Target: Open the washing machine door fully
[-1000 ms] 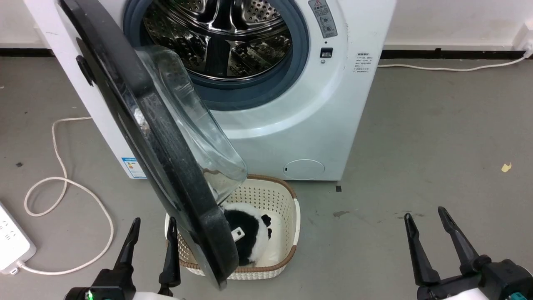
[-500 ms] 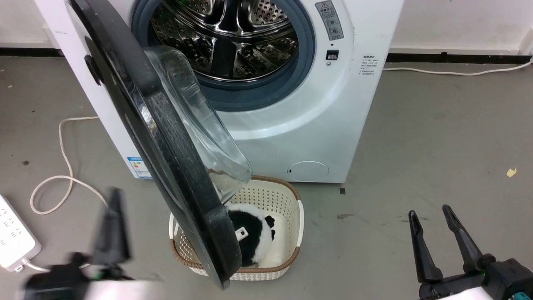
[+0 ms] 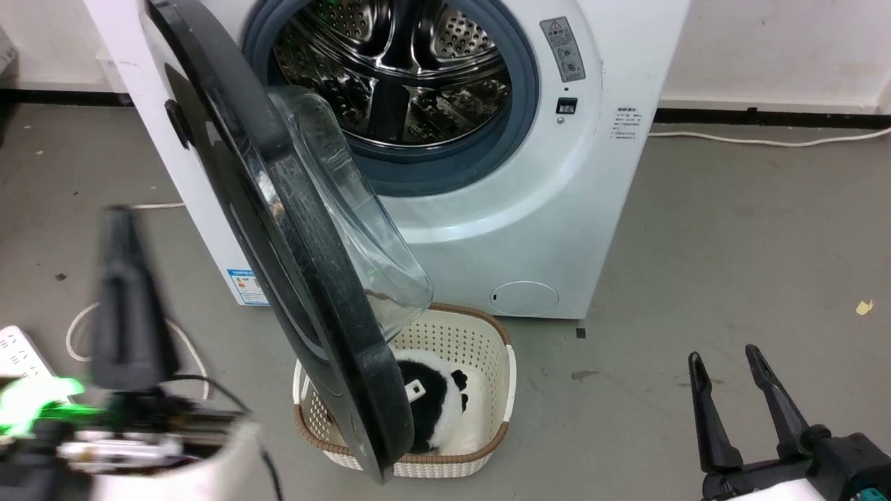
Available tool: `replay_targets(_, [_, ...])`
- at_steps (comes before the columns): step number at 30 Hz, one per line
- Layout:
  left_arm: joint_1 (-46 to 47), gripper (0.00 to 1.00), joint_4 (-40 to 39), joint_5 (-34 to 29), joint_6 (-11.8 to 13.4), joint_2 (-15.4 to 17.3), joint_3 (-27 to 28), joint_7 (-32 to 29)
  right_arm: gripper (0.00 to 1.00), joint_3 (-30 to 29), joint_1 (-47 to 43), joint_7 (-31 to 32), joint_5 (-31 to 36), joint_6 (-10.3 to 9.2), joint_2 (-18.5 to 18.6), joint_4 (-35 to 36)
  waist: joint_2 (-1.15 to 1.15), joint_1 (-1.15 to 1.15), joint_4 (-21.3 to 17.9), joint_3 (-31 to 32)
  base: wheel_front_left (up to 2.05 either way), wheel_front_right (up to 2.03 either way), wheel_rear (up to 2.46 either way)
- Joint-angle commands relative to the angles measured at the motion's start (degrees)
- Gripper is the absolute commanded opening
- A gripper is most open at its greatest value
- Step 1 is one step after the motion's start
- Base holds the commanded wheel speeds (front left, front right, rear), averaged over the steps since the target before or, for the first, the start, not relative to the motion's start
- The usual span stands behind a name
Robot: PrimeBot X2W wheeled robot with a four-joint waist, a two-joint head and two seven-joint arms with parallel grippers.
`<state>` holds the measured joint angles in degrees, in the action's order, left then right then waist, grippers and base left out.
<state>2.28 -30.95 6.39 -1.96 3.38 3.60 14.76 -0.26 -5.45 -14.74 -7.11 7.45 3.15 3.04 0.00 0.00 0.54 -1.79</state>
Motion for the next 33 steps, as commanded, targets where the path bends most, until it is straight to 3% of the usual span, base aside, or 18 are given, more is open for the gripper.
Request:
replay_targets(1, [0.2,0.0,-0.3,-1.2,-0.6,0.3,-1.5,0.2,1.0,0.0,-0.4,-0.3,0.1,0.03,-0.3,-0.2,0.0,0.0,0.0,0.1,0.0,0.0,0.0])
replay_targets(8, [-1.6,0.0,-0.6,-8.2,-3.2,1.4,-13.7,0.2,1.0,-0.2,-0.6,-0.3,-0.3,0.03,-0.3,-0.9,0.0,0.0,0.2,0.4,0.0,0.0,0.0])
replay_targets(17, [-5.3,0.0,5.9,-8.4,-4.5,1.1,-25.3,-3.7,1.0,-0.1,-0.7,-0.3,-0.5,0.03,-0.3,-1.5,0.0,0.0,0.1,0.5,0.0,0.0,0.0])
replay_targets(25, [-6.5,0.0,16.2,-6.2,-4.4,0.7,-28.2,-7.2,1.0,0.2,-0.2,-0.3,-0.6,0.03,-0.3,-1.6,0.0,0.0,-0.2,-1.1,0.0,0.0,0.0])
replay_targets(33, [-5.8,0.0,22.8,-6.1,0.0,0.3,-26.3,-8.3,1.0,-0.5,0.3,-0.3,-0.9,0.03,-0.3,-2.0,0.0,0.0,0.2,-2.0,0.0,0.0,0.0])
